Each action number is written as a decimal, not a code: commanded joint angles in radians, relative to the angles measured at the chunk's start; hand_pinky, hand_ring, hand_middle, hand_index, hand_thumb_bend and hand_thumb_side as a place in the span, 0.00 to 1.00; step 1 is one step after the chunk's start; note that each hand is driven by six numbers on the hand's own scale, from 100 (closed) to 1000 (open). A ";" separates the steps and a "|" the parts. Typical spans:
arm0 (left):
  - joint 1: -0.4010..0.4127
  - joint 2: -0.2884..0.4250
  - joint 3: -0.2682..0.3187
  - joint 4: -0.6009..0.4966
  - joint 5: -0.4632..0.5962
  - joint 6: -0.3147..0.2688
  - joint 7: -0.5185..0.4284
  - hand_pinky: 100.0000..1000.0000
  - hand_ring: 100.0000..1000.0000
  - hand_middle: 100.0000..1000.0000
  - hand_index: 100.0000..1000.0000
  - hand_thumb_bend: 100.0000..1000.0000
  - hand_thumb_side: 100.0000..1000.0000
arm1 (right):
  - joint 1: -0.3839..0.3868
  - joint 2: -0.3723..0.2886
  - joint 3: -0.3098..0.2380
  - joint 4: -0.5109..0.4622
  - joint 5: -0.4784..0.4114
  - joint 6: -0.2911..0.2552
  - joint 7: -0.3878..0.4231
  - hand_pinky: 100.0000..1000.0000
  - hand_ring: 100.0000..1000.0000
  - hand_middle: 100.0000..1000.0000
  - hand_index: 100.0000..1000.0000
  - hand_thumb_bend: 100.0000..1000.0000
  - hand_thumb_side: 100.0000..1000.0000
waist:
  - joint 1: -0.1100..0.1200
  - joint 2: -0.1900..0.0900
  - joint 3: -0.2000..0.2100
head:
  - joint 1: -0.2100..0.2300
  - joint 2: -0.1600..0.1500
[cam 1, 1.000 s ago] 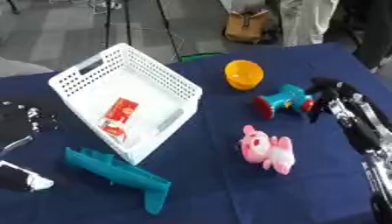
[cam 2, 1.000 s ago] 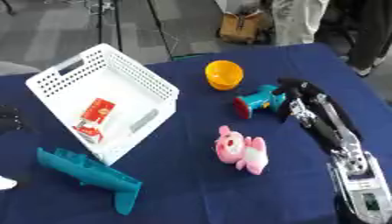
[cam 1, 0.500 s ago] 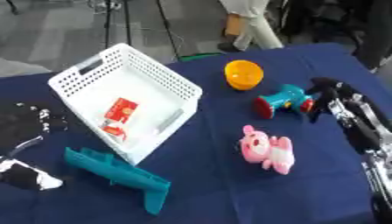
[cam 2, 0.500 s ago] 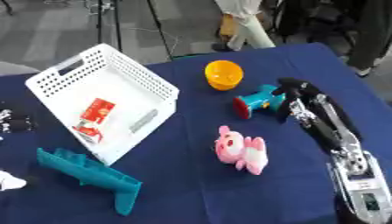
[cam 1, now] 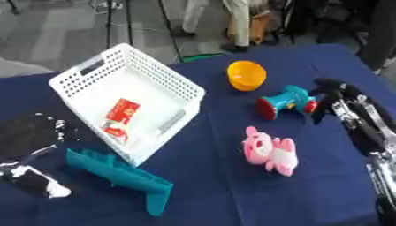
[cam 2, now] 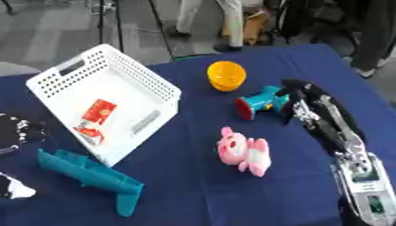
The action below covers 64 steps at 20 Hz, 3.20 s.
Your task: Pick up objects on the table and place them in the box.
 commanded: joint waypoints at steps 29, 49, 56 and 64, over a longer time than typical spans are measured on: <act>-0.101 -0.121 -0.042 0.337 -0.169 0.051 0.370 0.40 0.27 0.24 0.37 0.52 0.00 | -0.006 -0.014 0.007 -0.007 -0.010 -0.003 0.012 0.30 0.38 0.61 0.82 0.00 0.63 | -0.004 -0.013 -0.010 | 0.014 -0.008; -0.031 0.053 -0.020 0.077 0.044 0.024 0.207 0.43 0.20 0.15 0.26 0.16 0.05 | -0.003 -0.017 0.000 -0.008 -0.005 0.001 0.008 0.30 0.38 0.61 0.82 0.00 0.63 | 0.009 -0.012 -0.013 | 0.004 -0.014; -0.062 0.134 0.073 -0.133 0.173 0.089 0.079 0.42 0.21 0.15 0.26 0.23 0.01 | 0.000 -0.018 -0.004 -0.008 -0.002 0.002 0.004 0.30 0.38 0.61 0.82 0.00 0.63 | 0.012 -0.016 -0.008 | -0.005 -0.016; -0.134 0.076 0.173 -0.274 0.292 0.216 0.079 0.41 0.21 0.17 0.27 0.31 0.00 | 0.003 -0.016 -0.005 -0.006 -0.002 0.002 0.002 0.30 0.38 0.61 0.82 0.00 0.63 | 0.008 -0.020 -0.005 | -0.012 -0.017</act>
